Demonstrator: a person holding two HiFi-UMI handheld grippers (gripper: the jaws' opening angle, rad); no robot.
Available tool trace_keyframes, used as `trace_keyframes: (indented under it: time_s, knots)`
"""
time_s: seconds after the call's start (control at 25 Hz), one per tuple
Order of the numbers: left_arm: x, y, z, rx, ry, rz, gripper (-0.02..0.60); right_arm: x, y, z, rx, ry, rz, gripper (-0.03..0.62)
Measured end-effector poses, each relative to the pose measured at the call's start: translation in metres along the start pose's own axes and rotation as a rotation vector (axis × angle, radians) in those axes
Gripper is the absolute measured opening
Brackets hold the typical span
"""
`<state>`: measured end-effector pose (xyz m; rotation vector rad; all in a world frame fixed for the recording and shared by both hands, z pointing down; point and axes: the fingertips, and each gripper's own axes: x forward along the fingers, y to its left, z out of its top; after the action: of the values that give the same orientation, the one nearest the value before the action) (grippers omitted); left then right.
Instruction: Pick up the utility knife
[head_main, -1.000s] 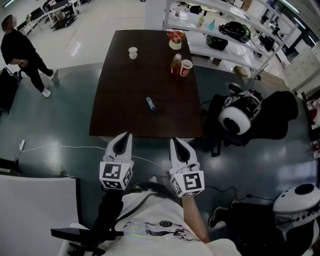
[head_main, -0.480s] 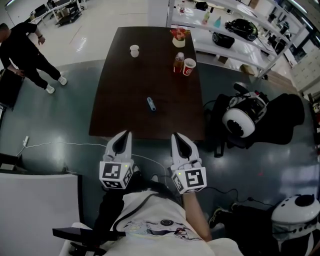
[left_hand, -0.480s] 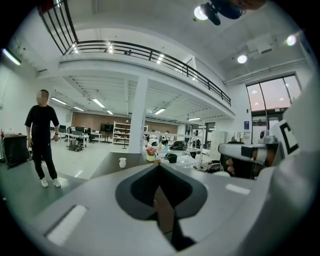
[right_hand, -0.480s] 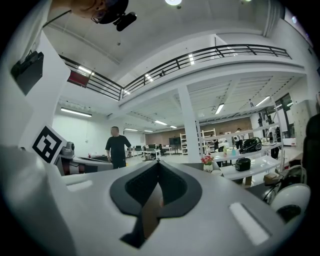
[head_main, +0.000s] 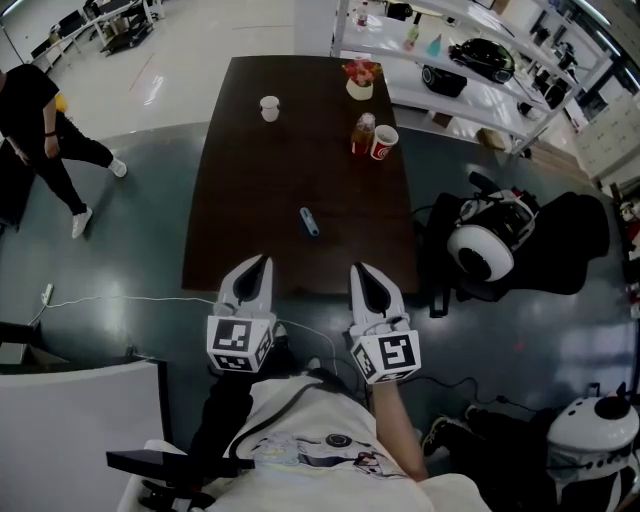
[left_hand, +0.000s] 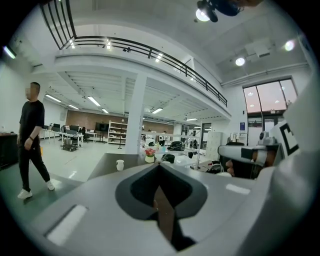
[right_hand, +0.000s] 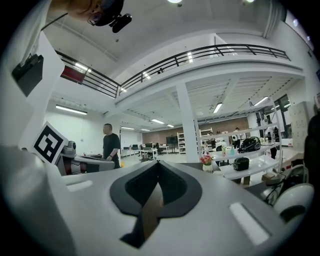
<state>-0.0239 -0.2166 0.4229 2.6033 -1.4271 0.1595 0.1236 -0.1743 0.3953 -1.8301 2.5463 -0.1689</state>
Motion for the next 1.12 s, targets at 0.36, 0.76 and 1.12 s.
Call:
trace_keyframes:
  time_s: [0.36,0.76,1.12]
  knots:
    - [0.034,0.045,-0.012,-0.030,0.064,-0.048,-0.002,0.051,0.005,-0.015,0.030,0.047,-0.027,0.002]
    - [0.060,0.066,-0.040,-0.090,0.156,-0.087,-0.002,0.077,-0.003,-0.039,0.070,0.123,-0.063,0.002]
    - [0.090,0.082,-0.102,-0.146,0.339,-0.048,-0.002,0.100,-0.023,-0.091,0.135,0.256,-0.019,0.002]
